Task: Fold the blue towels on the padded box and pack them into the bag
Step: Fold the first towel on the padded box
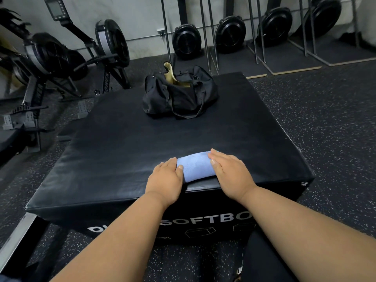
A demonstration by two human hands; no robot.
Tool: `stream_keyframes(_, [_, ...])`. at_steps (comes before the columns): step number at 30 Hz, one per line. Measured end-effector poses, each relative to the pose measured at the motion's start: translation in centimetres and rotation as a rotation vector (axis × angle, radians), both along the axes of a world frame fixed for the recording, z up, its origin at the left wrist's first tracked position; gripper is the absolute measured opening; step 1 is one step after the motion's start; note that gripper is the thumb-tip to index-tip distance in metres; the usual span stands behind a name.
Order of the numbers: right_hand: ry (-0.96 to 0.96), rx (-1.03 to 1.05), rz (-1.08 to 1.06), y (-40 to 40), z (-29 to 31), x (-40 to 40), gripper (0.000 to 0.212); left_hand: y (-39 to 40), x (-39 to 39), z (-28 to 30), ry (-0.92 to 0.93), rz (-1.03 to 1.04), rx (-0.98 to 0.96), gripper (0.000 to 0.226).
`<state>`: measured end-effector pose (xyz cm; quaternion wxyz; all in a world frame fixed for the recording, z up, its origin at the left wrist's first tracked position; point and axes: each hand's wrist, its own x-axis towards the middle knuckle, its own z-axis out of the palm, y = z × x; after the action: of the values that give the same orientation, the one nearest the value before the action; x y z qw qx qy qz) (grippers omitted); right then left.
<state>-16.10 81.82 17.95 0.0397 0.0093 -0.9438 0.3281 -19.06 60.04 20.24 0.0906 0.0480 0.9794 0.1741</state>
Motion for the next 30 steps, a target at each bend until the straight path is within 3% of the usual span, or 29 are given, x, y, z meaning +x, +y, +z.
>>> stream_keyframes(4, [0.025,-0.03,-0.205,-0.2,0.1,-0.5,0.032,0.5,-1.1,1.4,-0.097,0.142,0.048,0.036])
stream_keyframes(7, [-0.046,-0.017,-0.304,-0.5,0.3,-0.7,0.049,0.7,-1.6,2.3,-0.211,0.273,0.178,0.039])
stream_keyframes(9, [-0.079,0.018,-0.318,-0.6,0.3,-0.8,0.049,1.0,-1.6,2.5,-0.251,0.326,0.212,0.035])
stream_keyframes(15, [-0.103,-0.086,-0.324,0.2,0.4,-1.5,0.017,1.7,-2.0,2.7,-0.294,0.439,0.326,0.025])
stream_keyframes(21, [-0.056,-0.209,-0.356,1.4,0.5,-1.5,0.018,3.5,-2.5,2.4,-0.259,0.444,0.368,0.026])
stream_keyframes(24, [0.036,-0.236,-0.416,2.6,0.4,-1.4,0.033,5.1,-2.8,2.1,-0.256,0.445,0.435,0.03])
stream_keyframes(26, [0.144,-0.132,-0.429,3.6,0.1,-1.5,0.041,6.3,-3.0,2.0,-0.252,0.428,0.474,0.027])
stream_keyframes(30, [0.399,0.114,-0.349,4.7,-0.5,-1.6,0.028,9.4,-3.8,2.1,-0.244,0.413,0.578,0.014])
